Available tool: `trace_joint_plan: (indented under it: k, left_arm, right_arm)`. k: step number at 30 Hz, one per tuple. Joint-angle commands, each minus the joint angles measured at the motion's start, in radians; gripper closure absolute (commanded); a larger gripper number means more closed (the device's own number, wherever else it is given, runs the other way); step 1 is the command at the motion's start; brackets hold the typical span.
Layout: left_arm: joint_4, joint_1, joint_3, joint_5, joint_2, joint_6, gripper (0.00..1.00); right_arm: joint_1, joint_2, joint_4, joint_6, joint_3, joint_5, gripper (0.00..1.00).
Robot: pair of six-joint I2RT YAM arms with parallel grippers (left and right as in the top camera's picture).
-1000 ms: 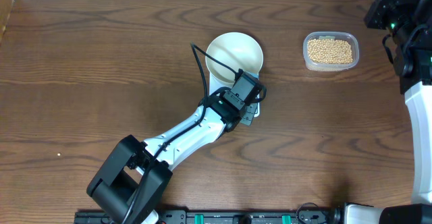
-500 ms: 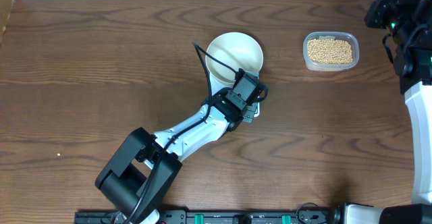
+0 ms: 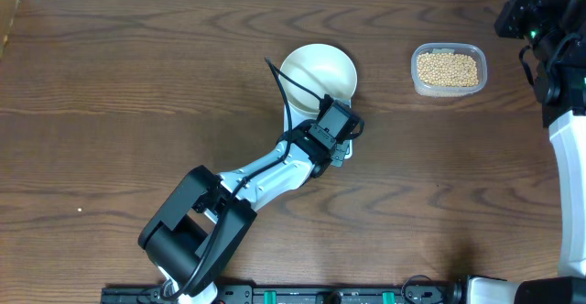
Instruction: Scoop item into bowl and weigh 50g on scale
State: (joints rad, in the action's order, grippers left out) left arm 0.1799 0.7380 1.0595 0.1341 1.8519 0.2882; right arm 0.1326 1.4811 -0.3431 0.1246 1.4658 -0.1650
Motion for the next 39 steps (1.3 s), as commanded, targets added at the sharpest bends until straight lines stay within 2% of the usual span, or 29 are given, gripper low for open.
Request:
trace_joint_plan:
  k: [1, 9, 18, 32, 39]
  left_arm:
    - [0.001, 0.003, -0.011, 0.017, 0.023, 0.002, 0.93]
    - [0.029, 0.003, -0.011, 0.026, 0.027, 0.006, 0.93]
    - [0.036, 0.003, -0.011, 0.069, 0.056, 0.066, 0.92]
    - [0.006, 0.003, -0.011, 0.065, 0.071, 0.065, 0.93]
    - [0.047, 0.003, -0.011, 0.064, 0.099, 0.066, 0.92]
  right_arm:
    - [0.004, 0.004, 0.004, -0.01, 0.021, -0.01, 0.99]
    - [0.004, 0.004, 0.003, -0.01, 0.021, -0.01, 0.99]
    - [0.004, 0.004, 0.003, -0.01, 0.021, -0.011, 0.99]
    - [0.004, 0.004, 0.002, -0.01, 0.021, -0.016, 0.99]
    - [0.004, 0.004, 0.002, -0.01, 0.021, -0.026, 0.99]
